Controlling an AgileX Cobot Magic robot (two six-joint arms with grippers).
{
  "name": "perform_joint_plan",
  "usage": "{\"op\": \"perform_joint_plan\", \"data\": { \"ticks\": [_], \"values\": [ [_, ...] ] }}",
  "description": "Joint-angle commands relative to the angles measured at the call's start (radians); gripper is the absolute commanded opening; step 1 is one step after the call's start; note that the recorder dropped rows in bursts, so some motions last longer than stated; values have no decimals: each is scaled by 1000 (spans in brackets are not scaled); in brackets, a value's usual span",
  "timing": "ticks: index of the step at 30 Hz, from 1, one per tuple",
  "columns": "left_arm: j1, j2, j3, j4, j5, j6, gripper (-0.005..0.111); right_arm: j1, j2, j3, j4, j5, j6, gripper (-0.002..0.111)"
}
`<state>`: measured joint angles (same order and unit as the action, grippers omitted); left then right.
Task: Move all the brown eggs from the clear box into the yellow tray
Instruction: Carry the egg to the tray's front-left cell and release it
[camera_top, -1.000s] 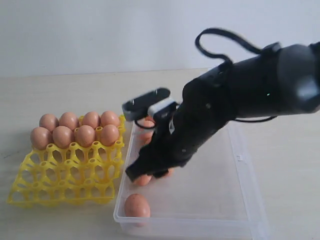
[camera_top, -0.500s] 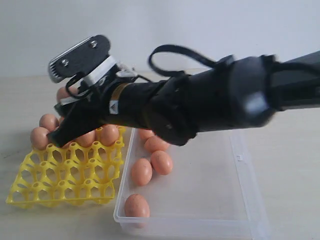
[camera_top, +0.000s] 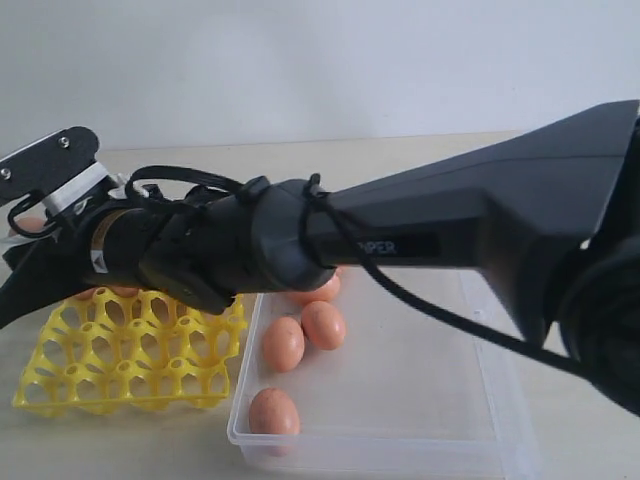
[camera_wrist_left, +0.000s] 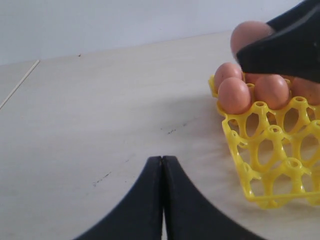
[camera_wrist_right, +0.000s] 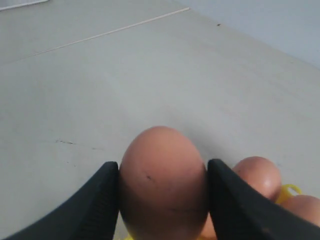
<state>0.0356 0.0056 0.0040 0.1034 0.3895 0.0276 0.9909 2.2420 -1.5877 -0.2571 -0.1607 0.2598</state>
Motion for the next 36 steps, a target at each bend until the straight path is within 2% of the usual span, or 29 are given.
{"op": "perform_joint_plan", "data": {
  "ticks": [1, 17, 19, 24, 28, 31, 36],
  "values": [
    [-6, -6, -4, -2, -9, -5, 0, 10, 35, -35, -10, 1, 25, 0],
    [-6, -6, -4, -2, -9, -5, 0, 10, 113, -61, -7, 13, 25, 1],
    [-6, -6, -4, -2, -9, -5, 0, 10, 116, -79, -6, 32, 33, 7],
    [-6, -6, -4, -2, -9, -5, 0, 8, 134, -127, -6, 113, 33, 37],
    [-6, -6, -4, -2, -9, -5, 0, 8, 134, -127, -8, 145, 29, 48],
    [-6, -6, -4, -2, -9, -5, 0, 8, 115, -127, -8, 201, 4, 61],
    [-6, -6, -4, -2, -9, -5, 0, 8, 49, -127, -15, 349, -102, 62]
  ]
}}
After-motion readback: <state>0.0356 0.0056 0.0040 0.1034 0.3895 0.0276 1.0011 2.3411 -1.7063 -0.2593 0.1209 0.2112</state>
